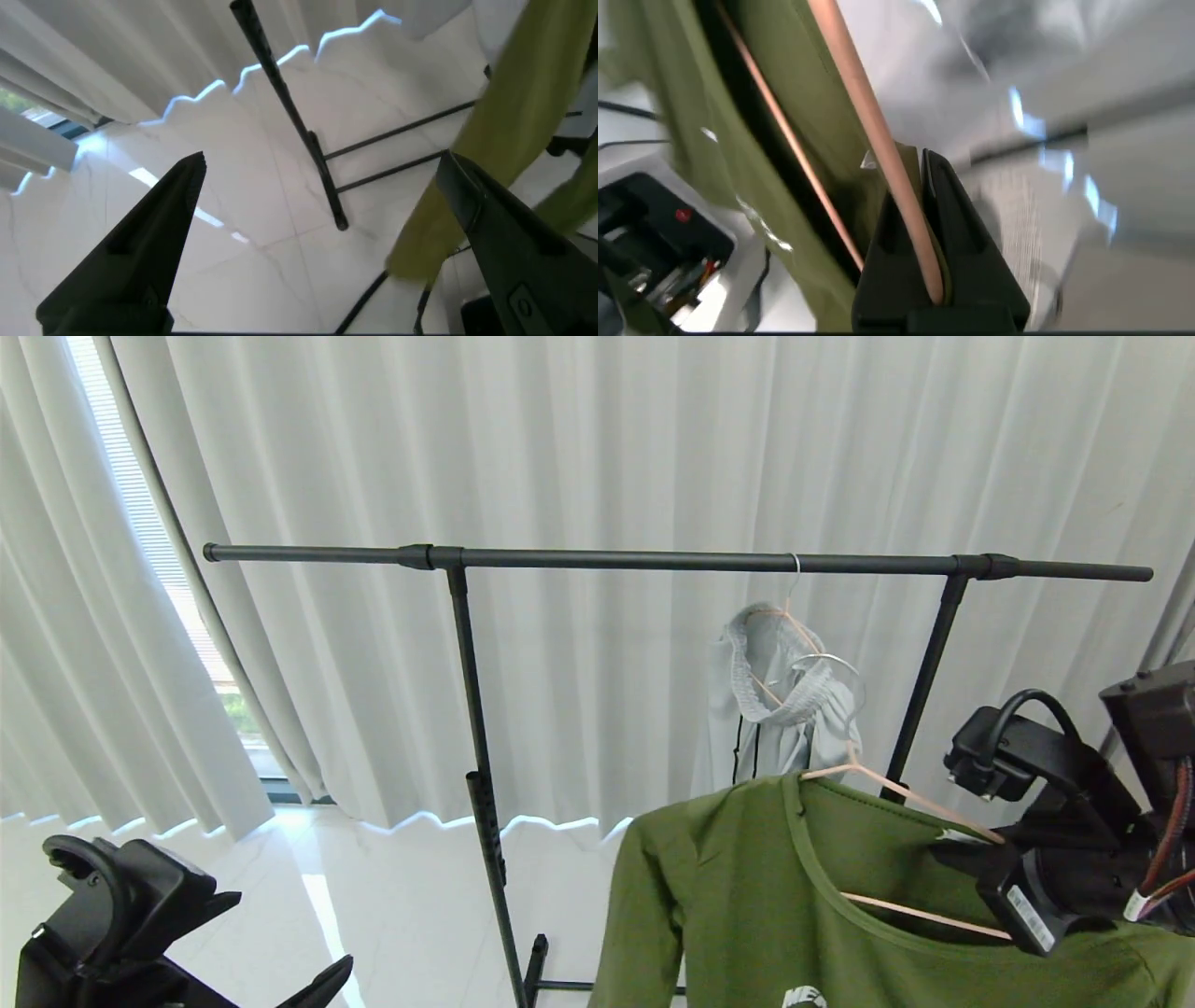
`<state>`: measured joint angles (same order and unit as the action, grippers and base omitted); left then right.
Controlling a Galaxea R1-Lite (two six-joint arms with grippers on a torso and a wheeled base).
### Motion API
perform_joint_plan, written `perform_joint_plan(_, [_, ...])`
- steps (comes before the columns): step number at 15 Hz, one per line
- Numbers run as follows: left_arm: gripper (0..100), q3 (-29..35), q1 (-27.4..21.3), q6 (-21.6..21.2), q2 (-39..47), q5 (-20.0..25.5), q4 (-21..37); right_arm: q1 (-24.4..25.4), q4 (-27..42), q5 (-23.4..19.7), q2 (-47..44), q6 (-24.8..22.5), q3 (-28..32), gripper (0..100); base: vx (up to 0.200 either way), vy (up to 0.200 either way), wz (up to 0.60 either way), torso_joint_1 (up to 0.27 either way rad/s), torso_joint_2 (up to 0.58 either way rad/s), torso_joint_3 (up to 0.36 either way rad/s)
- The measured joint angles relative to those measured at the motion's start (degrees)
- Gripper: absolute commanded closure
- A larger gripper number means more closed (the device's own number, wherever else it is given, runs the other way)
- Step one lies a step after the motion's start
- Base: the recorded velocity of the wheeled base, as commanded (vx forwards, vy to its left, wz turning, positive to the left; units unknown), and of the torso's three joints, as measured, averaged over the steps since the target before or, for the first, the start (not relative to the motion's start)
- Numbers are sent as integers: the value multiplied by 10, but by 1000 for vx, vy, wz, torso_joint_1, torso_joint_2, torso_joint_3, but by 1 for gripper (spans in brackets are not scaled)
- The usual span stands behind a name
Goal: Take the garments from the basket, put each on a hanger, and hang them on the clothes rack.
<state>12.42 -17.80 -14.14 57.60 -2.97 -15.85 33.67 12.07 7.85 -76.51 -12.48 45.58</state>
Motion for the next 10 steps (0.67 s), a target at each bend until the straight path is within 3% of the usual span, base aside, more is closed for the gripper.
perform_joint_plan(4, [0,3,22,-2,-4,-12,0,-65,108,39,29,50,-14,100,0,0,0,0,0,0])
perform_joint_plan(10, [0,1,49,-10,-3,-21,0,-188,123,67,83,55,-74,100,0,0,0,0,0,0])
